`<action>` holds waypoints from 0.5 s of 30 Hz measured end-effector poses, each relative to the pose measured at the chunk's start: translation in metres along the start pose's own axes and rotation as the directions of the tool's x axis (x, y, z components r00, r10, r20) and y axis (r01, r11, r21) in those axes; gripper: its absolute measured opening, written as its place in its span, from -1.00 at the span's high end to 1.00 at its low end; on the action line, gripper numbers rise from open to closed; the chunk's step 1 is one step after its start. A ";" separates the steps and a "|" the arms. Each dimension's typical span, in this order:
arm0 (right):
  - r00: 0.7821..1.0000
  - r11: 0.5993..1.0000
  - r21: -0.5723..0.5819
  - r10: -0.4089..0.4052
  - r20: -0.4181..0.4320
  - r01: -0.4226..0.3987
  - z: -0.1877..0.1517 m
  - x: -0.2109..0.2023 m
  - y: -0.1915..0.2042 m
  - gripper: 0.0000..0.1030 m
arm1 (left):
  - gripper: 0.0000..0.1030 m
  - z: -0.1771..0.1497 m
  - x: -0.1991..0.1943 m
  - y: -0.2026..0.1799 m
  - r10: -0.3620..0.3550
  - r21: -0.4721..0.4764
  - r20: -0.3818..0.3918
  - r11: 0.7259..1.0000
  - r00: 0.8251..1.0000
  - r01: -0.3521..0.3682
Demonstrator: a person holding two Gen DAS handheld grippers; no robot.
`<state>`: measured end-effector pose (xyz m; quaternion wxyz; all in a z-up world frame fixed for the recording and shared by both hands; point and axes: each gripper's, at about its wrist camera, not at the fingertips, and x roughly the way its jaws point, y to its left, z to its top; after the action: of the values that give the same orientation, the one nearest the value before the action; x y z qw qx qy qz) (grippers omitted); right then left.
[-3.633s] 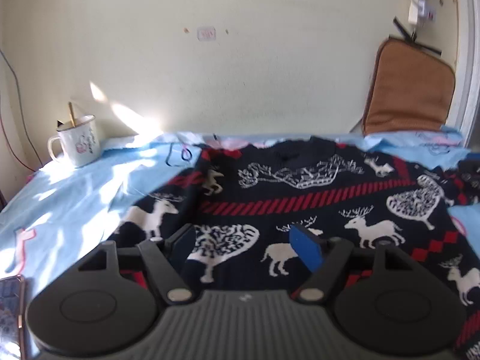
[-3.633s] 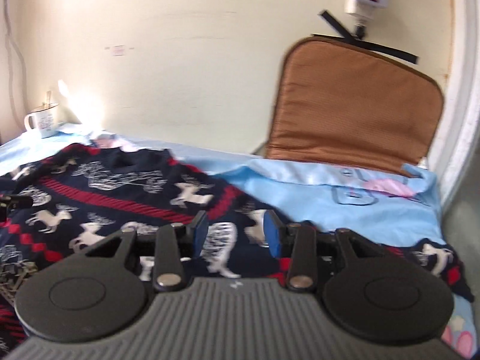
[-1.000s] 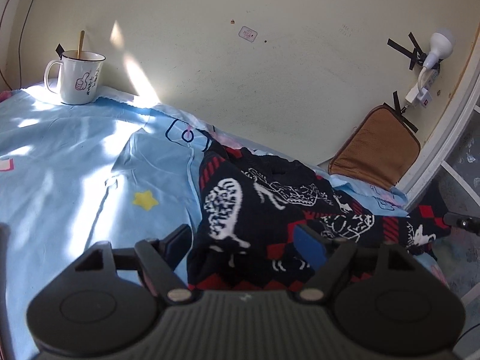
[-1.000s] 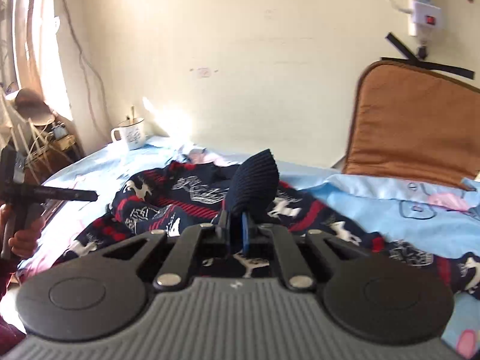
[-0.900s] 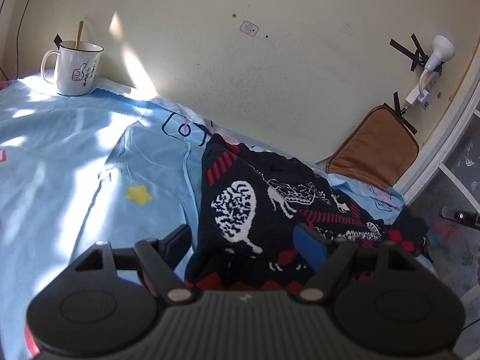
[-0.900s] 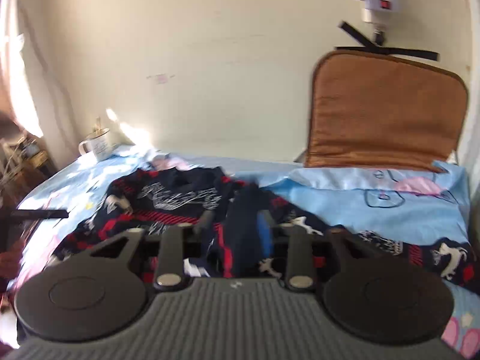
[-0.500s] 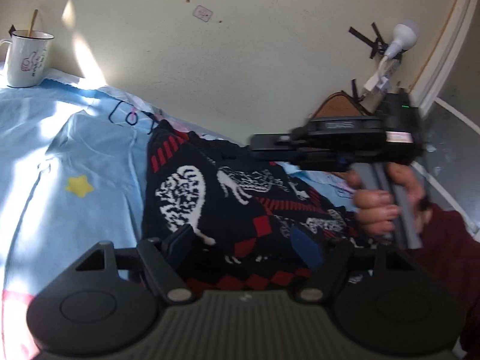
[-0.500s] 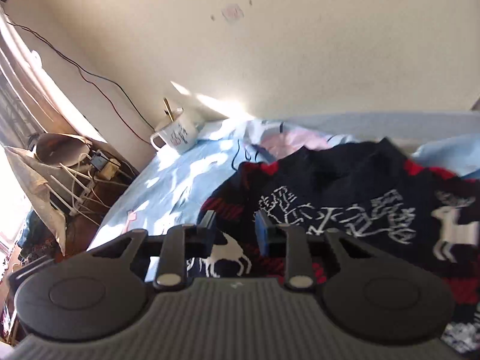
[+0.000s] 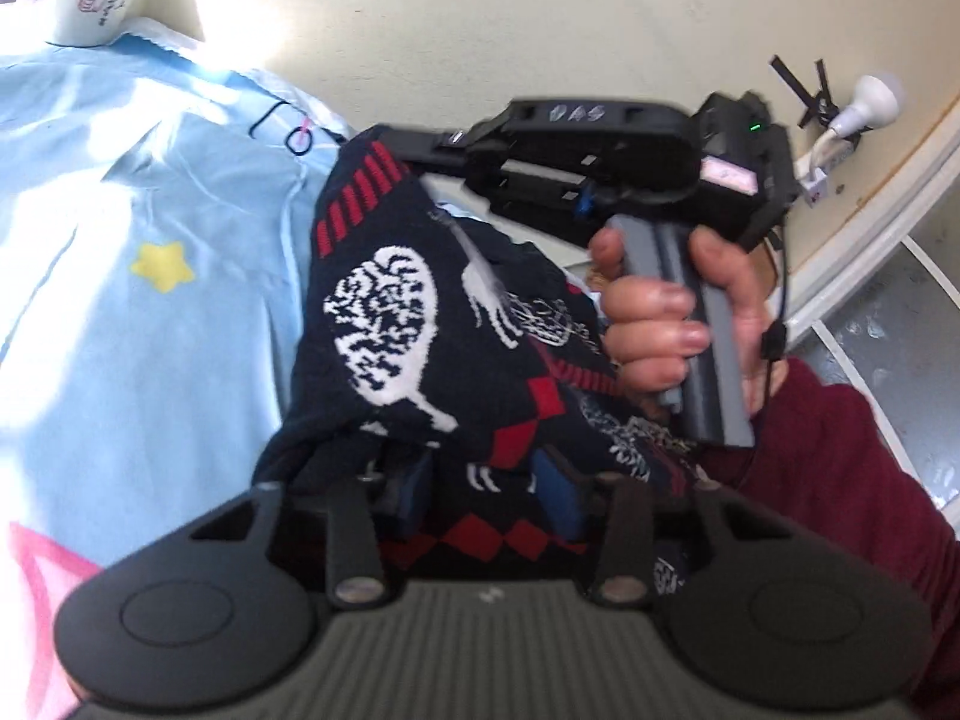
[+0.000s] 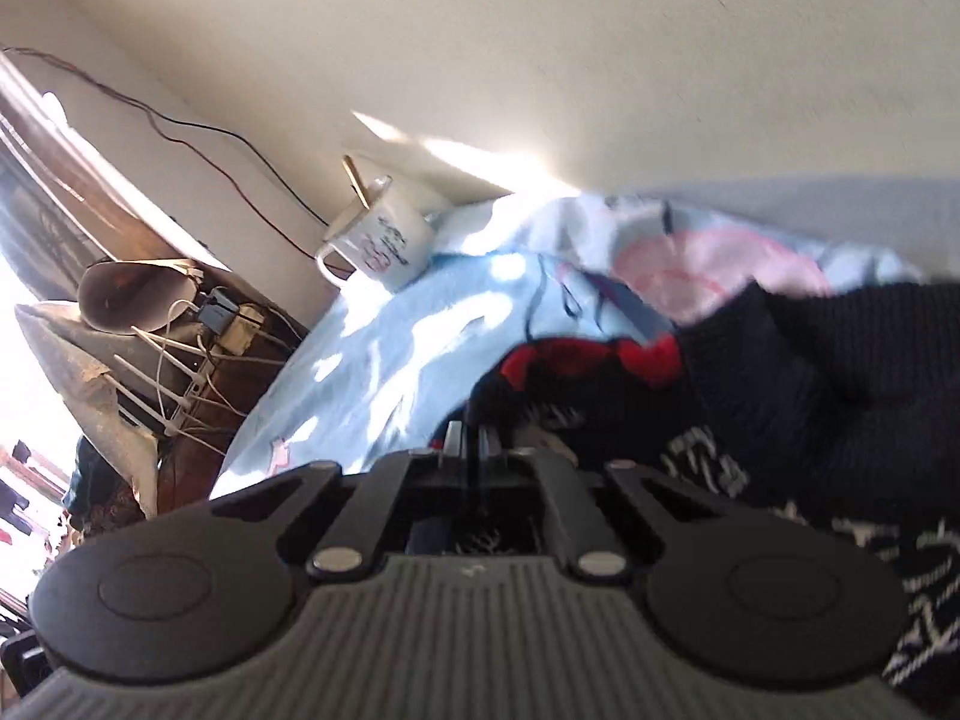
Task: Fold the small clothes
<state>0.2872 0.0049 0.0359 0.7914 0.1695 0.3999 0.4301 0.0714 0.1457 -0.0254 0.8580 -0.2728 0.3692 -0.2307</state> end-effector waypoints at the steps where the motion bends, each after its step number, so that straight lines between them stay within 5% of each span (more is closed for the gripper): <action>1: 1.000 1.000 -0.019 -0.004 0.013 0.004 0.008 0.003 0.006 0.88 | 0.78 0.001 0.001 0.004 0.016 -0.020 -0.001 1.000 1.000 -0.016; 3: 1.000 0.998 -0.059 -0.026 0.016 0.027 0.024 0.019 0.015 0.88 | 0.94 0.003 0.002 0.013 0.042 -0.068 0.001 0.997 0.999 -0.042; 9: 0.982 0.982 -0.103 -0.168 -0.084 0.159 0.025 0.087 0.003 0.94 | 0.94 0.005 -0.003 0.022 0.088 -0.106 0.038 0.991 0.995 -0.084; 11: 0.974 0.977 -0.072 -0.206 -0.094 0.199 0.021 0.087 -0.005 0.84 | 0.92 0.005 -0.003 0.023 0.091 -0.113 0.039 0.990 0.995 -0.086; 15: 0.987 0.988 -0.024 -0.156 -0.036 0.155 0.021 0.044 -0.002 0.84 | 0.91 0.007 -0.006 0.024 0.101 -0.110 0.043 0.989 0.994 -0.096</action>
<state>0.3184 0.0408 0.0264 0.8167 0.1213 0.4222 0.3743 0.0781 0.1690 -0.0335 0.8609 -0.3058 0.3733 -0.1612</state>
